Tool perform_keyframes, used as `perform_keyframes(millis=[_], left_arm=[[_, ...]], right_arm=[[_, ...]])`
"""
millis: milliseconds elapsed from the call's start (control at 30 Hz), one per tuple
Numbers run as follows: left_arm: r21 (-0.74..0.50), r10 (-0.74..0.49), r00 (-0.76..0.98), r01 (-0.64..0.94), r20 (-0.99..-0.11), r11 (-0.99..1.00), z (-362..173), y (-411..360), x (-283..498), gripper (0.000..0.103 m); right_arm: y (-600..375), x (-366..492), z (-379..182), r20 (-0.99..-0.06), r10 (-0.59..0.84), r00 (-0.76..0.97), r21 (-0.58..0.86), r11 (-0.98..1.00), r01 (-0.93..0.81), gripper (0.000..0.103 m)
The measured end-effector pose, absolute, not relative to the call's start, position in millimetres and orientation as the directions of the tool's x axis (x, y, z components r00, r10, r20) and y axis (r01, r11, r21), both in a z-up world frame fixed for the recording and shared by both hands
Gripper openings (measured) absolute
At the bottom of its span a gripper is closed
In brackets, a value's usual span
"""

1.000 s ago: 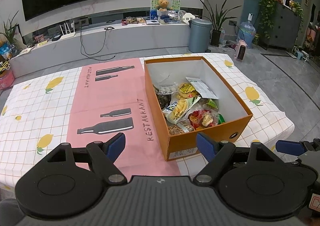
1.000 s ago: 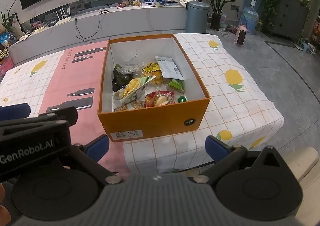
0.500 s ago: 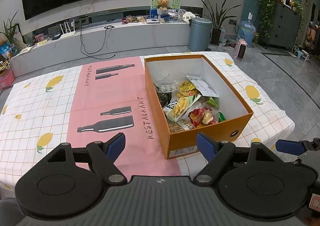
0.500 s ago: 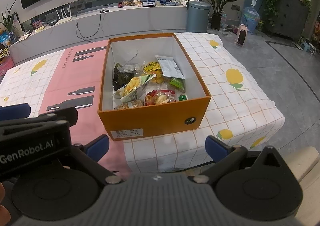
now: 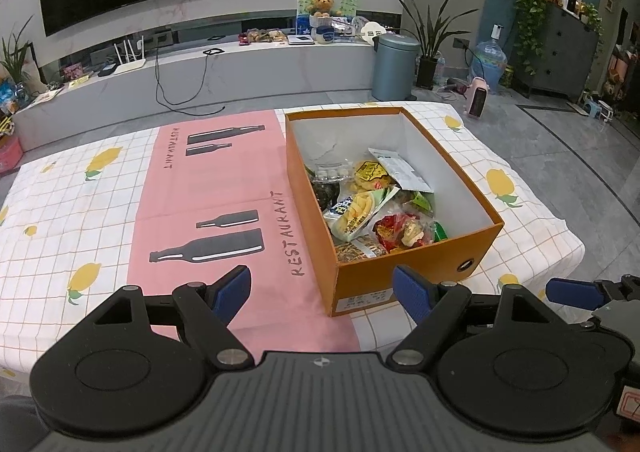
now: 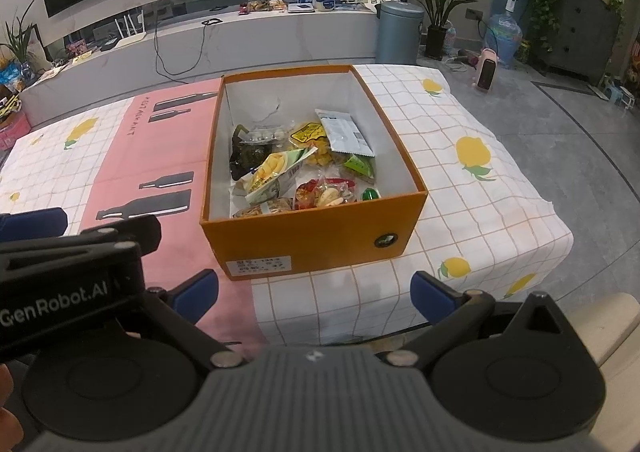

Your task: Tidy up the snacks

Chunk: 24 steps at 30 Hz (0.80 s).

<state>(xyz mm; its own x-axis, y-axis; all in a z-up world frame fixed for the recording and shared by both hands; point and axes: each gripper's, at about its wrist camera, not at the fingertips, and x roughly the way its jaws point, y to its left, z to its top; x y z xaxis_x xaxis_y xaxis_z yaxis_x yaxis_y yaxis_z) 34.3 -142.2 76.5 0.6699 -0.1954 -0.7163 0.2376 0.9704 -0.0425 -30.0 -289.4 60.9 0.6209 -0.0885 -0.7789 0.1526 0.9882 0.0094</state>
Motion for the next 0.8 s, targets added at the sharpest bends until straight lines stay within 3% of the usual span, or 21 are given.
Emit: perform_keyframes(millis=[800], left_arm=[[-0.031, -0.178, 0.675, 0.225, -0.716, 0.974, 73.3, -138.9, 32.1, 0.094]], right_arm=[[-283.9, -30.0, 57.3, -0.775, -0.081, 0.627, 0.007, 0.990, 0.138, 0.099]])
